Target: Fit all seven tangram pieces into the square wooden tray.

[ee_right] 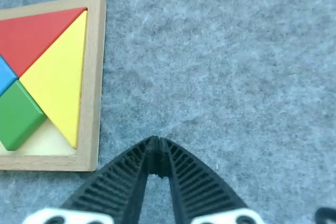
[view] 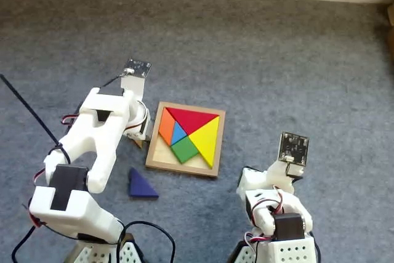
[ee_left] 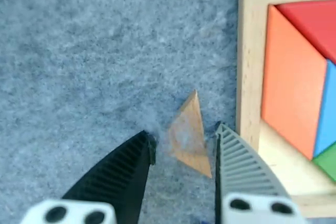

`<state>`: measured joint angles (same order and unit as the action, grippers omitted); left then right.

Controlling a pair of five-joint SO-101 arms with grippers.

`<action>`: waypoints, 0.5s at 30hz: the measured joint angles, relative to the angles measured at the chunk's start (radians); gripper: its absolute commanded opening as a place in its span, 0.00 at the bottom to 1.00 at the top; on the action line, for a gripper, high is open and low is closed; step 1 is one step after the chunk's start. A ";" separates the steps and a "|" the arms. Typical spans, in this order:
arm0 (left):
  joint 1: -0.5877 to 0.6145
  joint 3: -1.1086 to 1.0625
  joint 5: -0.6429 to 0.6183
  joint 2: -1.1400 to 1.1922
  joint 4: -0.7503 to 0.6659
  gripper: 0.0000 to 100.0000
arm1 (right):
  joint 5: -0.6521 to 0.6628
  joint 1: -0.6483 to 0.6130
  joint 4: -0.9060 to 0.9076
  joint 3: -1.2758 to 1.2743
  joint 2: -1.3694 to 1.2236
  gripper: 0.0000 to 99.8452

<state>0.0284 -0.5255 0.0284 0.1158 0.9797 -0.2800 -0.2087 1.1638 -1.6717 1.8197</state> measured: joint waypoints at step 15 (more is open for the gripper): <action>0.000 0.014 0.044 0.000 0.043 0.15 | 0.000 0.000 0.000 0.000 0.000 0.01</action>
<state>0.0284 -0.5117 0.0729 0.1158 1.0226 -0.2800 -0.2087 1.1638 -1.6717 1.8197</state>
